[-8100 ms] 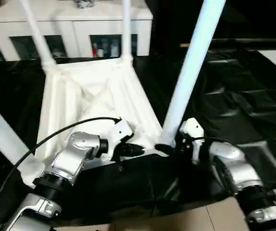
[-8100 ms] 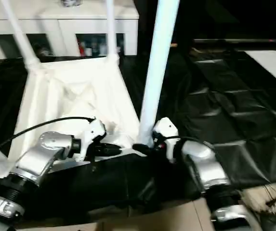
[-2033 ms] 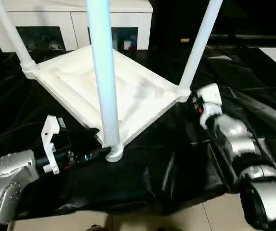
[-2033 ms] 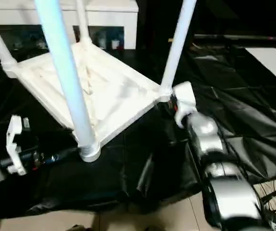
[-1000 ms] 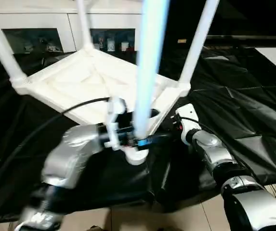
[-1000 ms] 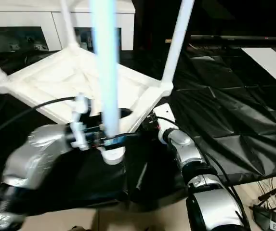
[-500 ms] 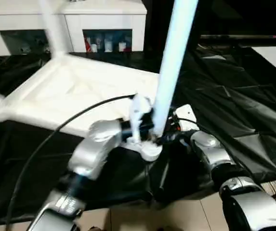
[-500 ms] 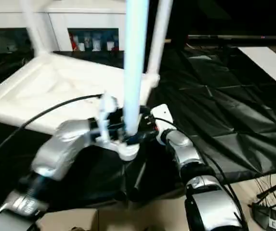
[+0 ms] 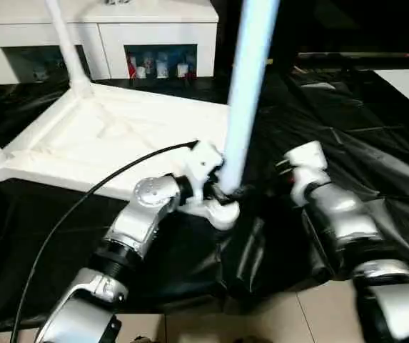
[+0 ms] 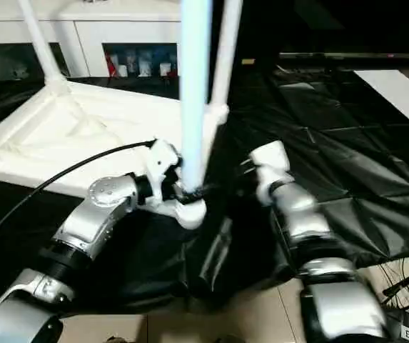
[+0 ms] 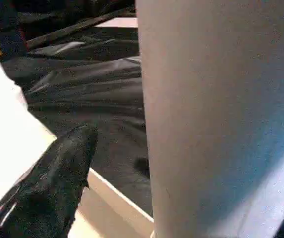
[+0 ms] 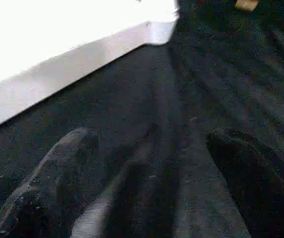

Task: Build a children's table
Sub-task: Rotate table base

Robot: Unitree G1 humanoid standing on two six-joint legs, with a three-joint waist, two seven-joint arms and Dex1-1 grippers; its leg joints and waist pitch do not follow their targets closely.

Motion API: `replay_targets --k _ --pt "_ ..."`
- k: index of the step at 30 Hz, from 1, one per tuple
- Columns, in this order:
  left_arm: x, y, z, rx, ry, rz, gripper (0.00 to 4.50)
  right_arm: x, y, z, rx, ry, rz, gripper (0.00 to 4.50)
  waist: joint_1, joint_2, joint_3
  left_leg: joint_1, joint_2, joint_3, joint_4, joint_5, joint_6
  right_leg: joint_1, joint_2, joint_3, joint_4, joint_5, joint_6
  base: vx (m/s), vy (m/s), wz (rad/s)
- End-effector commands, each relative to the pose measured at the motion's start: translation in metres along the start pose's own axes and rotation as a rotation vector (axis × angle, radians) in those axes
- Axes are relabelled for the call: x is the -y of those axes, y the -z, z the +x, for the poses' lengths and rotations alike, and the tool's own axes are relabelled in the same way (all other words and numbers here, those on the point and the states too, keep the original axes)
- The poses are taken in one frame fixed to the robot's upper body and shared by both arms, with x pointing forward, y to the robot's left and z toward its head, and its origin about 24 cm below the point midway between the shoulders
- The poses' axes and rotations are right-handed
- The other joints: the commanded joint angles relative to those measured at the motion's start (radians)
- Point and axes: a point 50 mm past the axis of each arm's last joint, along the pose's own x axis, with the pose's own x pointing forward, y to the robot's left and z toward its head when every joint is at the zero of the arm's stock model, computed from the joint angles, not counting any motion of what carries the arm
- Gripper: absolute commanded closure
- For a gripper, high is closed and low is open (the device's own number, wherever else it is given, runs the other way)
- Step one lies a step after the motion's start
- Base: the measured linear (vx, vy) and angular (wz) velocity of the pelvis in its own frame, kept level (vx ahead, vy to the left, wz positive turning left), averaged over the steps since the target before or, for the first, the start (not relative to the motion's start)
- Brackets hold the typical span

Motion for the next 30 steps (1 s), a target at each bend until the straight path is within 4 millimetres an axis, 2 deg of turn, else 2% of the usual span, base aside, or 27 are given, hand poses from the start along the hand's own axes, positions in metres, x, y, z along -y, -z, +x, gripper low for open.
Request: replay_targets --k 1,4,6,8,9,14,16,20,22,26,27,28,30 --pt "-0.009 0.001 -0.006 -0.005 -0.046 -0.007 0.04 0.002 0.0 -0.004 0.021 -0.025 -0.002 0.46 0.01 0.007 -0.084 0.019 0.023 -0.012 -0.067 -0.256 0.052 0.055 -0.03 0.013 -0.068 -0.138 -0.274 0.0 0.0 0.0" --pt "0.003 -0.004 -0.008 0.061 0.086 -0.027 0.04 0.0 -0.003 -0.011 0.067 -0.122 -0.006 0.46 0.012 0.006 -0.086 0.016 0.022 -0.013 -0.067 -0.246 0.064 0.057 -0.03 0.013 -0.066 -0.114 -0.286 0.0 0.0 0.0" --pt "0.012 -0.005 -0.017 0.08 0.229 -0.008 0.04 -0.007 -0.003 -0.016 0.077 -0.23 -0.033 0.46 0.017 0.008 -0.086 0.014 0.026 -0.013 -0.067 -0.222 0.088 0.058 -0.031 0.013 -0.061 -0.077 -0.3 0.0 0.0 0.0" --pt "0.013 -0.004 -0.021 0.067 0.264 0.006 0.04 -0.008 -0.002 -0.018 0.075 -0.259 -0.042 0.46 0.02 0.01 -0.086 0.013 0.028 -0.013 -0.067 -0.21 0.097 0.058 -0.03 0.012 -0.058 -0.064 -0.307 0.0 0.0 0.0" --pt "0.011 -0.001 -0.025 0.043 0.293 0.013 0.04 -0.01 -0.002 -0.02 0.074 -0.291 -0.051 0.46 0.025 0.016 -0.084 0.02 0.03 -0.009 -0.067 -0.218 0.095 0.051 -0.027 0.011 -0.06 -0.075 -0.31 0.0 0.0 0.0" --pt "-0.003 0.005 -0.041 -0.067 0.36 0.054 0.04 -0.017 0.0 -0.024 0.058 -0.39 -0.096 0.46 0.034 0.021 -0.08 0.024 0.03 -0.011 -0.075 -0.269 0.053 0.047 -0.026 0.012 -0.064 -0.162 -0.28 0.0 0.0 0.0" --pt "-0.017 0.012 -0.047 -0.198 0.332 0.15 0.04 -0.023 0.003 -0.026 0.034 -0.437 -0.132 0.46 0.036 0.02 -0.08 0.026 0.029 -0.011 -0.076 -0.279 0.042 0.045 -0.026 0.014 -0.067 -0.174 -0.26 0.0 0.0 0.0" --pt "-0.029 0.019 -0.047 -0.302 0.29 0.212 0.04 -0.029 0.005 -0.027 0.014 -0.48 -0.164 0.46 0.038 0.021 -0.082 0.023 0.026 -0.015 -0.077 -0.267 0.026 0.048 -0.032 0.016 -0.067 -0.166 -0.248 0.0 0.0 0.0" --pt "-0.033 0.018 -0.043 -0.332 0.293 0.234 0.32 -0.031 0.004 -0.027 0.014 -0.491 -0.174 0.46 0.04 0.022 -0.084 0.024 0.026 -0.014 -0.075 -0.254 0.026 0.048 -0.032 0.016 -0.063 -0.137 -0.256 0.0 0.0 0.0" --pt "-0.031 0.015 -0.035 -0.321 0.33 0.217 0.52 -0.032 0.002 -0.029 0.019 -0.517 -0.178 0.46 0.045 0.021 -0.086 0.019 0.027 -0.012 -0.071 -0.211 0.053 0.054 -0.034 0.015 -0.057 -0.058 -0.293 0.0 0.0 0.0" --pt "-0.03 0.016 -0.034 -0.322 0.344 0.212 0.66 -0.033 0.001 -0.03 0.021 -0.529 -0.179 0.46 0.046 0.02 -0.085 0.019 0.025 -0.011 -0.071 -0.214 0.055 0.054 -0.032 0.015 -0.059 -0.063 -0.293 0.0 0.0 0.0" --pt "-0.029 0.017 -0.031 -0.33 0.355 0.219 0.82 -0.034 0.001 -0.032 0.022 -0.553 -0.182 0.46 0.047 0.023 -0.085 0.019 0.025 -0.011 -0.071 -0.217 0.056 0.054 -0.032 0.015 -0.059 -0.068 -0.291 0.0 0.0 0.0" --pt "-0.029 0.019 -0.029 -0.347 0.361 0.233 0.87 -0.036 0.001 -0.036 0.02 -0.595 -0.191 0.46 0.05 0.02 -0.084 0.019 0.027 -0.013 -0.072 -0.233 0.058 0.056 -0.034 0.014 -0.061 -0.084 -0.285 0.0 0.0 0.0"
